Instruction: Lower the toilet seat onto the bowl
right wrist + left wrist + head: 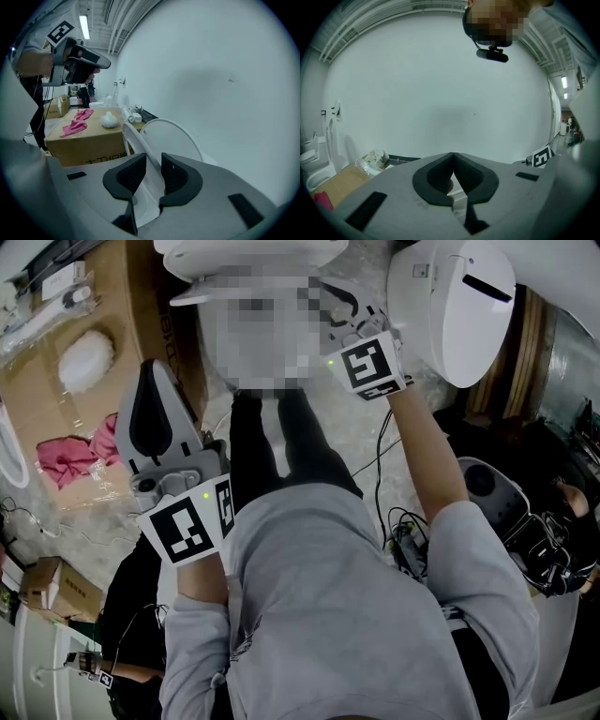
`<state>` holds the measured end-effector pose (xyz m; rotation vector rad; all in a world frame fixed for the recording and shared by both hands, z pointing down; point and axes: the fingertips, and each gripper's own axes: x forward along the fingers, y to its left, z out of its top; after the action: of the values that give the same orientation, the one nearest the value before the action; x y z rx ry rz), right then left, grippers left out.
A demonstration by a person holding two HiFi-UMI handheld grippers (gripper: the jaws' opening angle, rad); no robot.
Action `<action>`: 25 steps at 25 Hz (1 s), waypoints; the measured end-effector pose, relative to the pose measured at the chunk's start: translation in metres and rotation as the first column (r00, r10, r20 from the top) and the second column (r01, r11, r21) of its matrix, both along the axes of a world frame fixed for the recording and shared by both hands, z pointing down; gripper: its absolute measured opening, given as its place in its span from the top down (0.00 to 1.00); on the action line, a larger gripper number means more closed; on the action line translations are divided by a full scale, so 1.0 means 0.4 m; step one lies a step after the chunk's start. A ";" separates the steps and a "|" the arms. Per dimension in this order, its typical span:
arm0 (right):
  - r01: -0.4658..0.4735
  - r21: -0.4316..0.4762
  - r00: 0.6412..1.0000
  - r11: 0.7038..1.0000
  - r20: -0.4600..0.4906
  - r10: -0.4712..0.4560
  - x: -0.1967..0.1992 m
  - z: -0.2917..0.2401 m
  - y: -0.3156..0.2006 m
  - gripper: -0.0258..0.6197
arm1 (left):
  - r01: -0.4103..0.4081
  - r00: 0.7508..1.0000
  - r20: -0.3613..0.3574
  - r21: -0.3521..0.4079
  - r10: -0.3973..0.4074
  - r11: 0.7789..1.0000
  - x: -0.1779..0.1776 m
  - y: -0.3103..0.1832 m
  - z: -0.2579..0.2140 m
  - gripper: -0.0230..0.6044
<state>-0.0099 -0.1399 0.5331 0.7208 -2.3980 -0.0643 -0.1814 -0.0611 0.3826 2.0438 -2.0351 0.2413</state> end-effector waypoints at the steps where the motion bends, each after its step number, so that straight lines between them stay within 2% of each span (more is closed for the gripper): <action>1: 0.004 -0.001 1.000 1.000 -0.001 -0.004 0.002 0.001 0.010 0.82 | 0.000 1.000 0.000 -0.001 0.000 1.000 0.002 0.004 0.000 0.96; 25: 0.114 -0.056 0.993 0.992 -0.025 -0.115 0.033 0.060 0.215 0.82 | -0.021 1.000 -0.008 -0.018 0.021 1.000 0.050 0.048 0.051 0.96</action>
<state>0.0034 -0.0537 0.5572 0.5534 -2.4024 -0.0560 -0.1613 -0.0419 0.4031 2.0525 -2.0004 0.2539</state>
